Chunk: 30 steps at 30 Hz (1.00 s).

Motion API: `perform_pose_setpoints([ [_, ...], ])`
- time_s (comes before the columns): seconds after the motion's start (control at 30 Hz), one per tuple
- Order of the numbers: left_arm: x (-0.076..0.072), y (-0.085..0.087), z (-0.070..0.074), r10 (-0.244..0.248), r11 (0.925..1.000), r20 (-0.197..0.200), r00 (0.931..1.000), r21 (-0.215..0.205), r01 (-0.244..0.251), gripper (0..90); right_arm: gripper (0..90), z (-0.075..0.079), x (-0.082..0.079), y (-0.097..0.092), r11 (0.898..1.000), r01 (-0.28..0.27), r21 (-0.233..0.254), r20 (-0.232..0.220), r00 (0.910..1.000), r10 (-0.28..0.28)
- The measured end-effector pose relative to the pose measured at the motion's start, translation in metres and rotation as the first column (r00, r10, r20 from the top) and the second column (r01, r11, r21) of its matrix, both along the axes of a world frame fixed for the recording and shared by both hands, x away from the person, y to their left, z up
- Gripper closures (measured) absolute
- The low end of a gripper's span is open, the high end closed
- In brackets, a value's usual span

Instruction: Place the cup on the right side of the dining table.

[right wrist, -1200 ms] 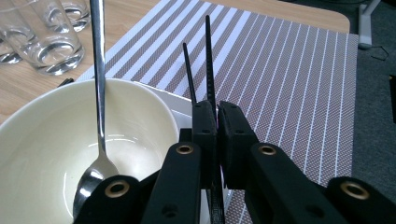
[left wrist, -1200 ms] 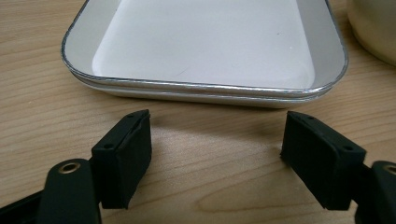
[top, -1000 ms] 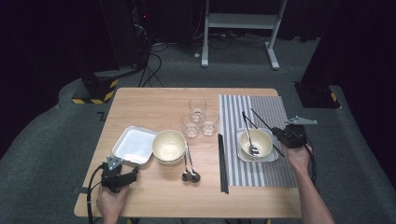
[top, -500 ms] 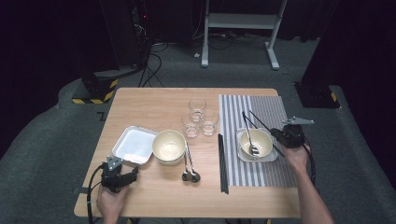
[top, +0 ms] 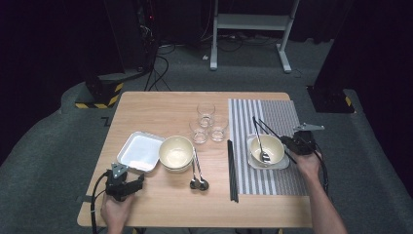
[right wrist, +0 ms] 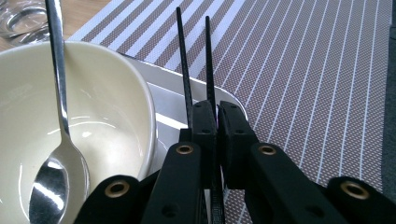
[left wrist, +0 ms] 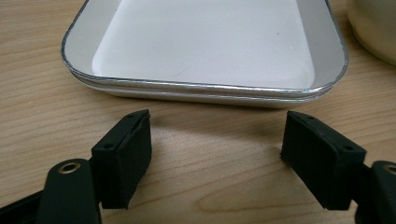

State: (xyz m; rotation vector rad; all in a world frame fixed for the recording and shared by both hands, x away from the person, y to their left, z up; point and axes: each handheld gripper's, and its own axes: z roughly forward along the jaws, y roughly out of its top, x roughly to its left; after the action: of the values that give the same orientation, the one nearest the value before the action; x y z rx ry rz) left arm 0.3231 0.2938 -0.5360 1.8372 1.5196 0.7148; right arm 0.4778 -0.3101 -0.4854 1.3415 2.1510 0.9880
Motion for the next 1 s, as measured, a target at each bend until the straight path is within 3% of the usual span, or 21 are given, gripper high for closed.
perform_pose_setpoints([
  [0.5, 0.0, 0.0, 0.0, -0.001, 1.0, 0.001, 1.0, 0.001, 0.001, 24.5, 85.9, -0.011, 0.004, -0.006, 1.0, -0.009, -0.013, -0.04, 0.9992, 0.009],
  [1.0, 0.0, 0.0, 0.0, -0.004, 1.0, 0.002, 1.0, 0.0, 0.004, 25.0, 85.9, -0.015, 0.006, -0.006, 0.999, -0.022, -0.024, -0.045, 0.9988, 0.021],
])
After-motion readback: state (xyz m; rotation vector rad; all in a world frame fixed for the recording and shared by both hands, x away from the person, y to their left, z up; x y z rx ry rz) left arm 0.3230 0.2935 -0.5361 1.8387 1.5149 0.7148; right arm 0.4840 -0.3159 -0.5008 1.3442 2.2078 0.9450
